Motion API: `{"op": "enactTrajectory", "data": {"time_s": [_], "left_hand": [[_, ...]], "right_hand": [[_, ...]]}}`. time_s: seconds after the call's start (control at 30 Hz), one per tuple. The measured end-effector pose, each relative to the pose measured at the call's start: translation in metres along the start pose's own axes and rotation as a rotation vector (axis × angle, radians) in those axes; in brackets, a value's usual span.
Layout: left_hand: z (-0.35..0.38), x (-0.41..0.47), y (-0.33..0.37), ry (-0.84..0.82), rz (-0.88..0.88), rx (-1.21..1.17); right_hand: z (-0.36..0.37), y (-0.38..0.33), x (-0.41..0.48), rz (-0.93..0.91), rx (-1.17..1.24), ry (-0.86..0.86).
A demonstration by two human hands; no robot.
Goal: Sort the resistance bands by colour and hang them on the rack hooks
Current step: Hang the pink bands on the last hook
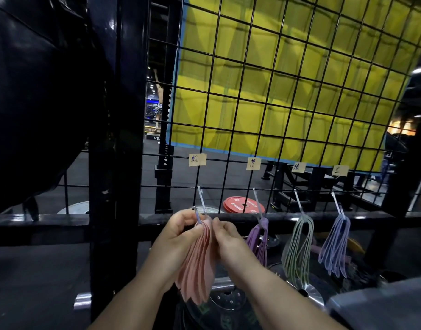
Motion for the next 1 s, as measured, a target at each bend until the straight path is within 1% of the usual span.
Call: {"op": "enactTrajectory", "data": {"time_s": [0.13,0.23,0.3,0.47,0.53,0.63,0.7,0.77,0.83,1.0], "left_hand": [[-0.001,-0.001,0.003,0.024,0.014,0.066],[-0.002,-0.001,0.001,0.056,0.005,0.073],[-0.004,-0.002,0.003,0.099,0.019,0.036],[-0.014,-0.005,0.007,0.193,0.042,0.042],[-0.017,-0.006,0.005,0.225,0.029,0.130],[-0.024,-0.010,0.002,0.311,0.028,0.371],[-0.026,-0.014,-0.001,0.369,0.057,0.496],[-0.023,-0.013,-0.010,0.356,0.078,0.587],[-0.018,-0.011,-0.026,0.309,0.049,0.646],[-0.010,-0.014,-0.045,0.279,0.038,0.593]], "right_hand": [[-0.007,-0.002,0.004,0.023,-0.075,0.063],[-0.001,0.000,0.003,0.048,-0.063,-0.004],[0.007,0.002,0.003,0.057,-0.060,-0.045],[0.024,0.006,0.005,0.076,-0.111,-0.061],[0.027,0.010,0.005,0.078,-0.141,-0.060],[0.026,0.012,0.002,0.076,-0.167,-0.041],[0.024,0.014,0.000,0.088,-0.212,-0.046],[0.026,0.019,-0.004,0.103,-0.248,-0.066],[0.027,0.027,-0.007,0.118,-0.220,-0.078],[0.027,0.041,-0.013,0.153,-0.174,-0.082]]}}
Point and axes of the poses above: each hand's wrist, its own x-axis towards the middle knuckle, its own z-axis out of the palm, y = z × x, the point moved 9 cm from there along x, towards the middle knuckle, and after that the axes turned 6 degrees about -y, right-handed, at the moved point
